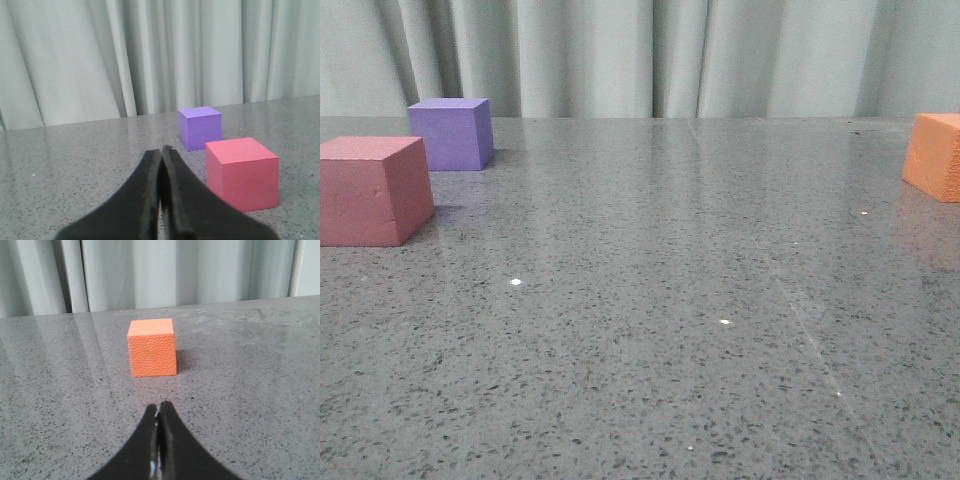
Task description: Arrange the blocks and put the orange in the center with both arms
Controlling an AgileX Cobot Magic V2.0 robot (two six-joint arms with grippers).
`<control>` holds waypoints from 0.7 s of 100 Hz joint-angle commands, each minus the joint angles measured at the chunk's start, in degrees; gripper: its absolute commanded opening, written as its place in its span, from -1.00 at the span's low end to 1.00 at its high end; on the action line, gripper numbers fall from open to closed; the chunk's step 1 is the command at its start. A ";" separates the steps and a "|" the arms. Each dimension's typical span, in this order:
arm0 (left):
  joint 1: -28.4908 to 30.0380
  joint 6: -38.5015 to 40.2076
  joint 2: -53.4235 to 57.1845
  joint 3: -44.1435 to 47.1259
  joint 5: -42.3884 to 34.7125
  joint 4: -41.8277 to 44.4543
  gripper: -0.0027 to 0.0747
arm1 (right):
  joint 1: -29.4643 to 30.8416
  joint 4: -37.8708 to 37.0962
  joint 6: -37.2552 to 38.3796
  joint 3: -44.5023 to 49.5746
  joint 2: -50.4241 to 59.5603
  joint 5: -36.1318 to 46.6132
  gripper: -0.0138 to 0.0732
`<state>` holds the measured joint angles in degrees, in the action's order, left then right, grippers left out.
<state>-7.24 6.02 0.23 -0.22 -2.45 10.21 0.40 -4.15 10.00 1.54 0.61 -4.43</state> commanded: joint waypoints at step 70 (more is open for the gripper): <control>0.10 0.15 1.86 3.05 -4.52 -0.10 -0.98 | 0.37 -0.04 -0.44 -0.75 1.35 10.10 -0.84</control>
<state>-7.24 6.02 0.23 -0.22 -2.45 10.21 0.40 -4.15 10.00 1.63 0.61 -2.61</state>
